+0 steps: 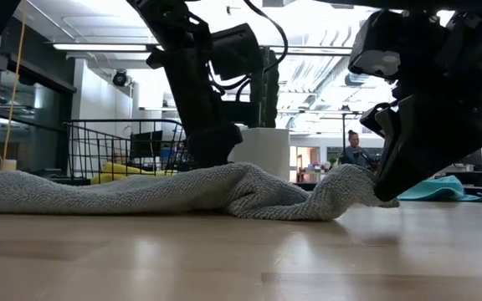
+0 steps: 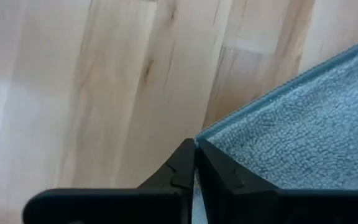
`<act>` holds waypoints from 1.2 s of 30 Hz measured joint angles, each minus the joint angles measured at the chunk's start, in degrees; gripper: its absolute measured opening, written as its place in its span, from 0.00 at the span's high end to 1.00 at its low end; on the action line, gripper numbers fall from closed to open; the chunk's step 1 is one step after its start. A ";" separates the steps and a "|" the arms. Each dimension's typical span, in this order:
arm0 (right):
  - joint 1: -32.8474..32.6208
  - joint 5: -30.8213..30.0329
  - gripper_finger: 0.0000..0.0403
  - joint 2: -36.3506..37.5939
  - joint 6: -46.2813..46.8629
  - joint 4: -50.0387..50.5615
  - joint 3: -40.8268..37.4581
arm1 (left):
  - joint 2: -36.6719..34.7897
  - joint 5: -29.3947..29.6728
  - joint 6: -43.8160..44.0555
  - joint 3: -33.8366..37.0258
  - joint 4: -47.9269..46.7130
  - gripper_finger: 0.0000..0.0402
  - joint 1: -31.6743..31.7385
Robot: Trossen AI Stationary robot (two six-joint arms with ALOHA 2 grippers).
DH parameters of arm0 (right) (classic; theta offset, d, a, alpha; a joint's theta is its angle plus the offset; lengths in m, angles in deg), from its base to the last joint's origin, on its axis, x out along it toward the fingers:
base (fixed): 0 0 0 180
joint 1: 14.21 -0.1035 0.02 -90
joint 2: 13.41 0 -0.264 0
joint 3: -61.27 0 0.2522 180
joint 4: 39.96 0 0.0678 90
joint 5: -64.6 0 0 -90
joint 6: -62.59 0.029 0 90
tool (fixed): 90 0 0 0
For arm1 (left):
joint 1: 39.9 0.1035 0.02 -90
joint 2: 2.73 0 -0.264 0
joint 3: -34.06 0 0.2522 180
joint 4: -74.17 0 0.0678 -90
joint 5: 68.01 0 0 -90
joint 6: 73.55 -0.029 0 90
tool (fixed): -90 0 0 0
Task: Fold microfiber towels
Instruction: Fold the gray microfiber towel on the table
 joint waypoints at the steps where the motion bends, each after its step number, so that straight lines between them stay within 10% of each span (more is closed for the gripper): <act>1: 0.00 0.00 1.00 0.00 -0.01 0.03 0.00 | 0.01 -0.10 -0.16 0.00 -0.15 0.99 -0.08; 21: 0.00 0.00 1.00 0.00 -0.04 0.12 0.00 | -0.98 -9.11 -7.95 -0.04 0.22 0.63 1.09; 36: 0.01 0.00 1.00 0.00 -0.02 -0.01 0.00 | -0.56 -10.89 -8.45 0.00 -0.11 0.73 4.86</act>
